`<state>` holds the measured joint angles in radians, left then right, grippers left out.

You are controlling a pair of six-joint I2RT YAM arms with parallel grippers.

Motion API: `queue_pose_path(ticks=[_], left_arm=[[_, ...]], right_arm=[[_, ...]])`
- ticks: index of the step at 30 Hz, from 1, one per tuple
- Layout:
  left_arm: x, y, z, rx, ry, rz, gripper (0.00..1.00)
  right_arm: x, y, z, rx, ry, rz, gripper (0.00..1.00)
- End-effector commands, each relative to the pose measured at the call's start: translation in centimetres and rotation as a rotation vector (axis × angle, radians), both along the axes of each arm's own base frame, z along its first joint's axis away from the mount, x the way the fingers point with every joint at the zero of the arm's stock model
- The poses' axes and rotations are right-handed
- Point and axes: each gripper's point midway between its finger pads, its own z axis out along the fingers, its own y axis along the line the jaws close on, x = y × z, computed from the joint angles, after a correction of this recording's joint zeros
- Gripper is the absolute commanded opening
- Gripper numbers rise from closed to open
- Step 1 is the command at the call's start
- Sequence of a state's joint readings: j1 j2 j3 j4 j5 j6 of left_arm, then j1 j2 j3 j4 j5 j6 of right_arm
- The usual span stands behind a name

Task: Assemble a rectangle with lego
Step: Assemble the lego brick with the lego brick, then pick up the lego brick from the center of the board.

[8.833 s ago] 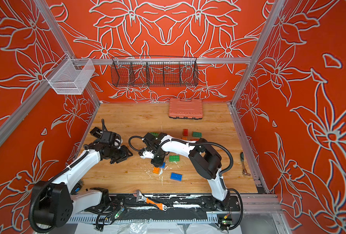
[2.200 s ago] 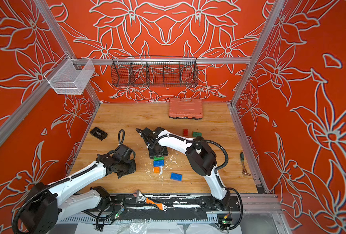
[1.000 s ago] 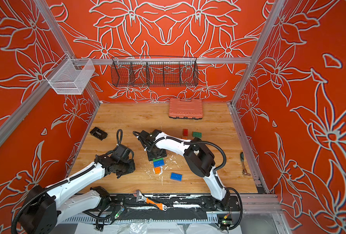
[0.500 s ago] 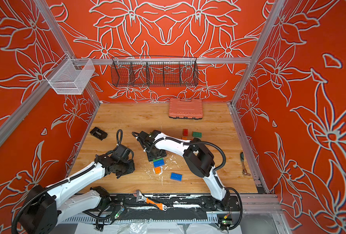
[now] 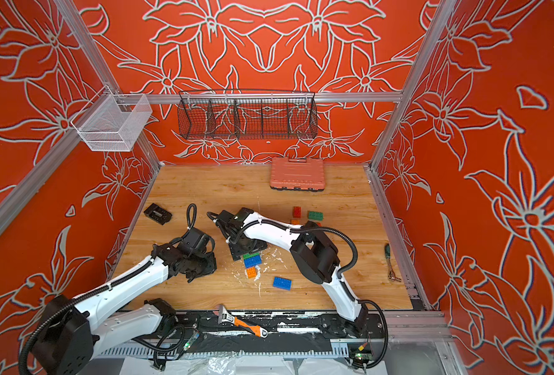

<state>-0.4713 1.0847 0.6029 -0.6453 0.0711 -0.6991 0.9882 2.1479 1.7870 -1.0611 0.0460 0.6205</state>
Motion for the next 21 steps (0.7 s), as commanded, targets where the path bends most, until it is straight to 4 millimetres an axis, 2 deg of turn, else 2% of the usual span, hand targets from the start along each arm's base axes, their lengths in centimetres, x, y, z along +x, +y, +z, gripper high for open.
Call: queue_pose_path(ticks=[1,6,8,11,13,17,21], left_arm=[[0.4,0.4,0.4,0.028,-0.003,0.009,0.24],[1.1,0.9,1.5,0.043,-0.043,0.036,0.24],[1.8,1.0,2.0,0.054,-0.076,0.044,0.24],[2.8,0.9,2.5,0.073,-0.089,0.029,0.25],[3.3,0.4,2.3,0.07,-0.081,0.014,0.25],[3.8,-1.0,2.6,0.012,-0.075,-0.01,0.25],[3.9,-1.4,3.1,0.003,-0.075,-0.047,0.25]], right_arm=[[0.6,-0.6,3.3,0.003,-0.082,-0.01,0.91],[1.0,-2.3,7.2,0.027,-0.174,-0.055,0.9],[0.3,-4.0,8.2,0.034,-0.183,-0.096,0.89],[-1.2,-7.3,8.6,0.048,-0.166,-0.195,0.87],[-2.2,-9.2,7.8,0.077,-0.137,-0.282,0.86],[-4.0,-11.0,4.9,0.142,-0.074,-0.428,0.85],[-6.2,-12.6,2.9,0.11,-0.023,-0.512,0.88]])
